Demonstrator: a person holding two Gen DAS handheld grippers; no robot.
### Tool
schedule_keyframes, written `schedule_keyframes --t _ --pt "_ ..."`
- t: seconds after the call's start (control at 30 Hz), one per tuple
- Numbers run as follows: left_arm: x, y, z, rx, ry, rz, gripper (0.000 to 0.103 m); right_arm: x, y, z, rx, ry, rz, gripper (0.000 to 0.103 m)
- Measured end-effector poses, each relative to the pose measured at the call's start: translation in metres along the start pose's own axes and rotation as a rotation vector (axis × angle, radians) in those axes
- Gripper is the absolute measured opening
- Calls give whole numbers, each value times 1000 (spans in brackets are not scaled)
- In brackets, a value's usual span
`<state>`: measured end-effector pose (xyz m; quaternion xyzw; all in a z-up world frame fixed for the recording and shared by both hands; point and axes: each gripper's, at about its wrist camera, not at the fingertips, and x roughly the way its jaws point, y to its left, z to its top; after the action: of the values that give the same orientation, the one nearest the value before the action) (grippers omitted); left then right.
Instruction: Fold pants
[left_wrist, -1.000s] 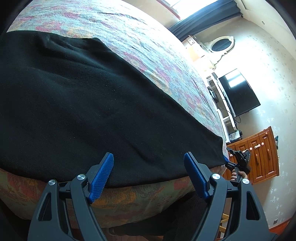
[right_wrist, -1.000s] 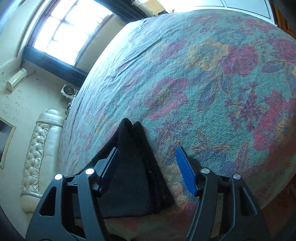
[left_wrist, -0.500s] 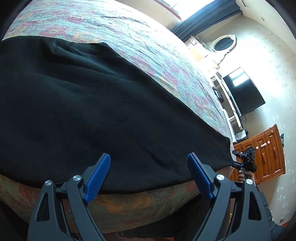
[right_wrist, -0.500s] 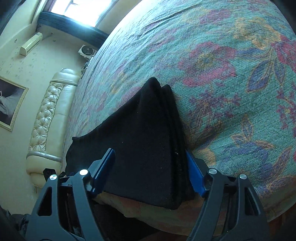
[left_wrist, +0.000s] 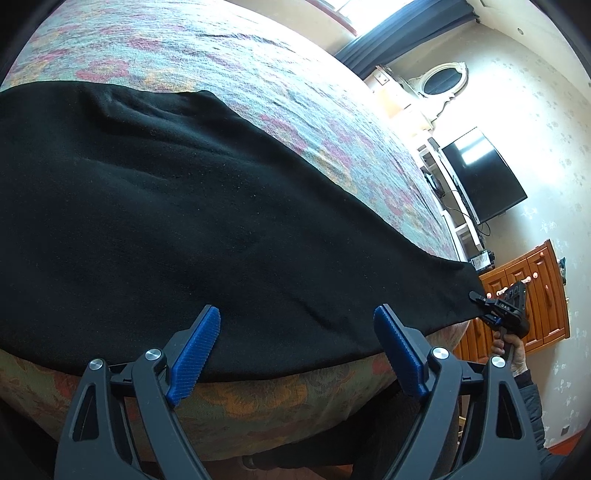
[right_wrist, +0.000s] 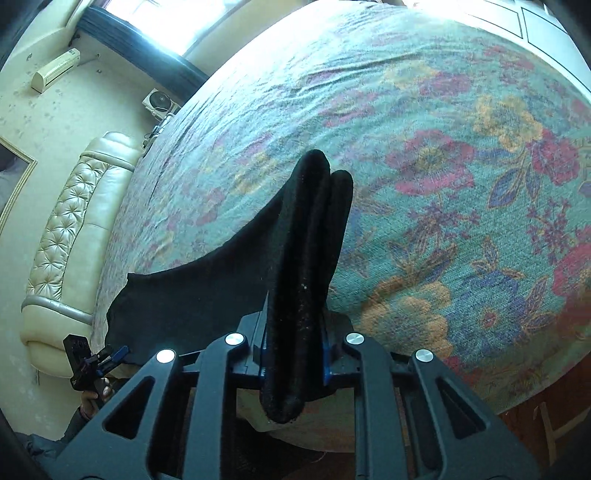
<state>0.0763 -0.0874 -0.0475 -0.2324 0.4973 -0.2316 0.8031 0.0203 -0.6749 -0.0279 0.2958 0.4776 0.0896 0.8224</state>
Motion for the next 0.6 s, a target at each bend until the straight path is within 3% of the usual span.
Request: schedule_keyframes --t 0.3,0.43,0.6 --pt "-28 20 1 3 -32 21 84 -35 131 8 -163 -71 -1 19" --pt "-40 34 0 -26 -47 26 84 -20 193 4 -226 -53 -11 19" --pt "-47 49 0 -71 -64 31 84 29 260 -11 -319 -4 -54 19"
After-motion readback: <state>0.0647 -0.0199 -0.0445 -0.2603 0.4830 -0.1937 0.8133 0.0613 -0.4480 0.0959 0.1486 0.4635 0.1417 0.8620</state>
